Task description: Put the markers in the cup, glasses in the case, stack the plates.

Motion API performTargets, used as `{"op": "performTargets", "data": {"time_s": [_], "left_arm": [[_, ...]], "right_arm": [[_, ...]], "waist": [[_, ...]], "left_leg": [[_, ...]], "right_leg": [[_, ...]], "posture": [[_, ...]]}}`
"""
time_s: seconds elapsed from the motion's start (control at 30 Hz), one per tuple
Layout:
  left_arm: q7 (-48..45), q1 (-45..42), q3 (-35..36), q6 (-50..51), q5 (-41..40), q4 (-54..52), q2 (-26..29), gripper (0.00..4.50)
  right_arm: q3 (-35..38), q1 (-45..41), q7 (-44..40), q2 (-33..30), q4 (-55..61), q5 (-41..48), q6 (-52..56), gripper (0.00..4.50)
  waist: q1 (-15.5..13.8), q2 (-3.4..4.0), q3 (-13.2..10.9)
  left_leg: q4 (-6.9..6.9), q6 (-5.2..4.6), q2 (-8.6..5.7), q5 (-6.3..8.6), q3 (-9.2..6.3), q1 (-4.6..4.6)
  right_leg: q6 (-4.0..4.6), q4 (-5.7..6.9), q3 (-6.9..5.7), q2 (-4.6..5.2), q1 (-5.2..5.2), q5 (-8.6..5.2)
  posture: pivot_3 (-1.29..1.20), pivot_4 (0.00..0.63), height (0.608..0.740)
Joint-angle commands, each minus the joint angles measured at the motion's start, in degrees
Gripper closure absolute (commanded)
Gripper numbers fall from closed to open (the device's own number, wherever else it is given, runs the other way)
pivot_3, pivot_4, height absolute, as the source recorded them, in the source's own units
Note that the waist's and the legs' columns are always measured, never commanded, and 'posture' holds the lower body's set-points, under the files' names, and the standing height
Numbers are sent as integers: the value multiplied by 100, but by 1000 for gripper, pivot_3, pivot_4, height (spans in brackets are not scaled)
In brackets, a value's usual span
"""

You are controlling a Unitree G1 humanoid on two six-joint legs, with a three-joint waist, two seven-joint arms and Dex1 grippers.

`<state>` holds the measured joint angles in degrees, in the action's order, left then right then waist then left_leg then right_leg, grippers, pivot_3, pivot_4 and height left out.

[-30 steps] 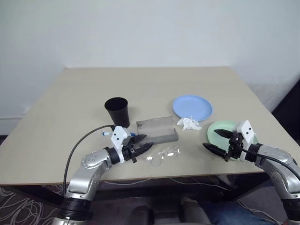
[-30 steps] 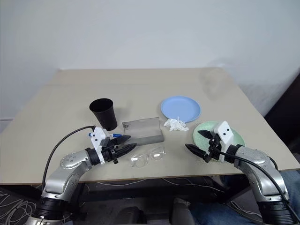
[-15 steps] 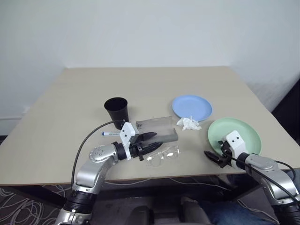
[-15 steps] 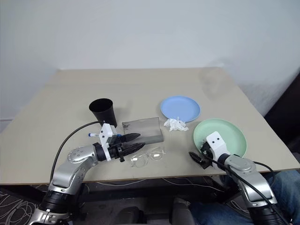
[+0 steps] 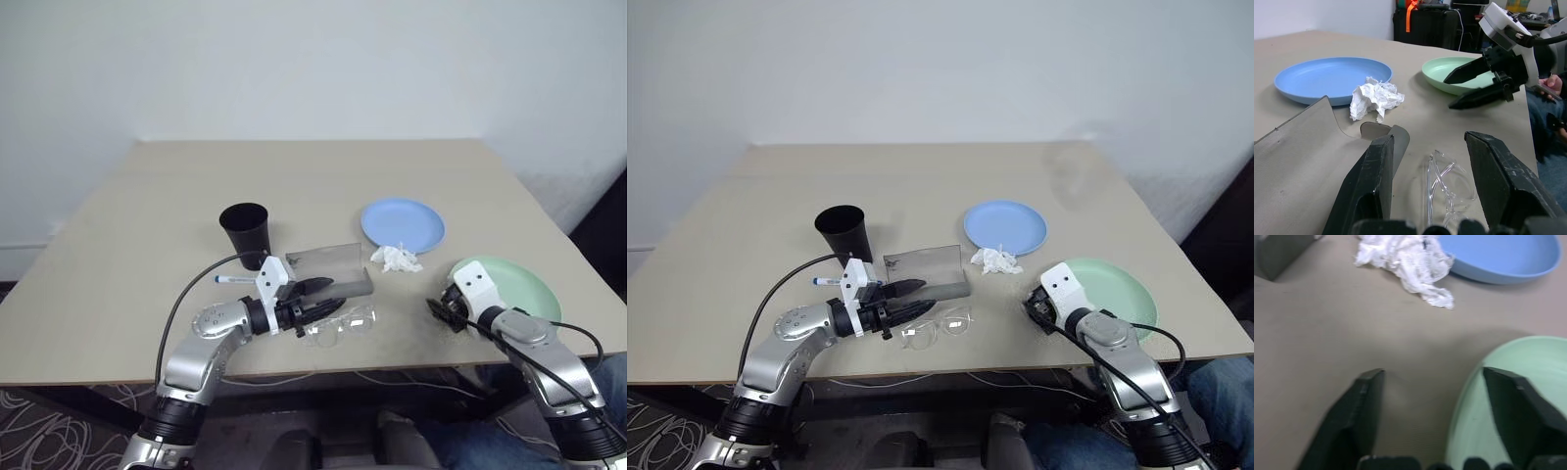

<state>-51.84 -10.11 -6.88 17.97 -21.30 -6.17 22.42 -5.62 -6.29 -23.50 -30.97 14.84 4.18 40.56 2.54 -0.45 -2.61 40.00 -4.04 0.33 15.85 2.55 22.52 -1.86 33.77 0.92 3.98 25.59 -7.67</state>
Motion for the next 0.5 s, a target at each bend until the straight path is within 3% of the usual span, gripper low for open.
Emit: {"op": "performTargets", "data": {"time_s": [0.03,0.2,0.5], "left_arm": [[30,-133,41,-63,-37,-94,-14,2111],[65,-106,38,-60,-37,-127,-11,2111],[82,-103,9,-80,-22,-110,-45,2111]], "right_arm": [[82,-198,61,-63,102,-142,61,2704],[82,-288,73,-84,101,-245,158,4440],[154,-363,139,-229,90,-501,294,4475]], "waist": [[2,0,0],[3,0,0],[-3,0,0]], "left_leg": [[0,0,0,0,0,0],[0,0,0,0,1,0],[0,0,-1,0,0,1]], "right_leg": [[0,0,0,0,0,0],[0,0,0,0,0,0],[0,-3,-2,2,-1,0]], "posture": [[0,0,721],[0,0,721],[0,0,721]]}}
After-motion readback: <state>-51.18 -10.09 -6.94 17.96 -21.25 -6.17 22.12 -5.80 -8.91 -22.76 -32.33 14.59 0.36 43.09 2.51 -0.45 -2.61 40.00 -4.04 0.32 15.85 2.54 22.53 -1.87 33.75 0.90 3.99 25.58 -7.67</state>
